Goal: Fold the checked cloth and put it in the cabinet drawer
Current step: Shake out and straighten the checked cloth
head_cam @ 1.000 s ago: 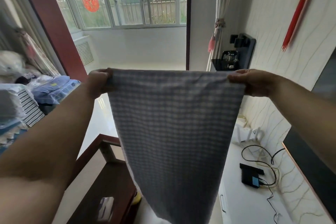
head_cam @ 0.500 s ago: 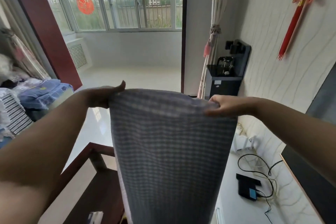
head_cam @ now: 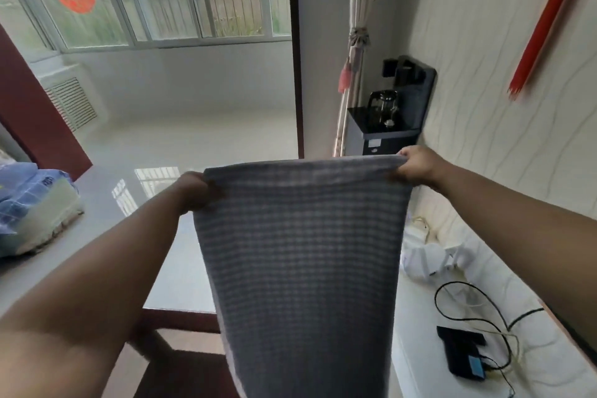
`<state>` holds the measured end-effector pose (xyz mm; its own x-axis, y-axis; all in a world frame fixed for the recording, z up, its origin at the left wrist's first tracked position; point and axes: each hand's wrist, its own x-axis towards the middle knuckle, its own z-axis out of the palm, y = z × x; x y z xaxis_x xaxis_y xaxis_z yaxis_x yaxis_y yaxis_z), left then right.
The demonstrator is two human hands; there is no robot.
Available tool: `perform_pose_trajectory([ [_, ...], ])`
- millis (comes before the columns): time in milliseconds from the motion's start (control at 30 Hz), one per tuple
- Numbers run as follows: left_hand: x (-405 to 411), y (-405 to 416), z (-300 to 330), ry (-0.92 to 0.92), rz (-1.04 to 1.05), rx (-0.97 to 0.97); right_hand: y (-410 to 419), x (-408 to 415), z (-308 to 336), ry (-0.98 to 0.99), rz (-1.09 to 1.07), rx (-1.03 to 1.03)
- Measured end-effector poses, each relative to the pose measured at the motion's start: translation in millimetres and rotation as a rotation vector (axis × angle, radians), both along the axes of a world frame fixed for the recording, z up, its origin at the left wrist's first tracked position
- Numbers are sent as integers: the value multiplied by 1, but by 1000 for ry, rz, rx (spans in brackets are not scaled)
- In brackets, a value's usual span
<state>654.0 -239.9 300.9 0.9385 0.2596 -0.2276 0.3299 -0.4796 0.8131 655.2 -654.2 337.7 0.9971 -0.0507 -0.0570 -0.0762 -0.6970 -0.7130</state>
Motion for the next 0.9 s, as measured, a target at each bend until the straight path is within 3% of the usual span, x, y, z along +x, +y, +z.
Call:
perform_pose_trajectory([
  [167,88,12,5,-213,221,-250,39,61,6,-269,-246,-89],
  [300,135,36,25,-415,210,-370,63,73,24,-570,-349,-65],
  [500,123,65,71,-671,144,-519,93,53,54,-786,-233,34],
  [633,81,92,77,-715,132,-453,114,18,53,-740,-108,159],
  [767,15,117,71,-681,150,-285,129,-21,41,-489,90,287],
  [900,-70,155,52,-586,183,-81,146,-78,20,-290,345,226],
])
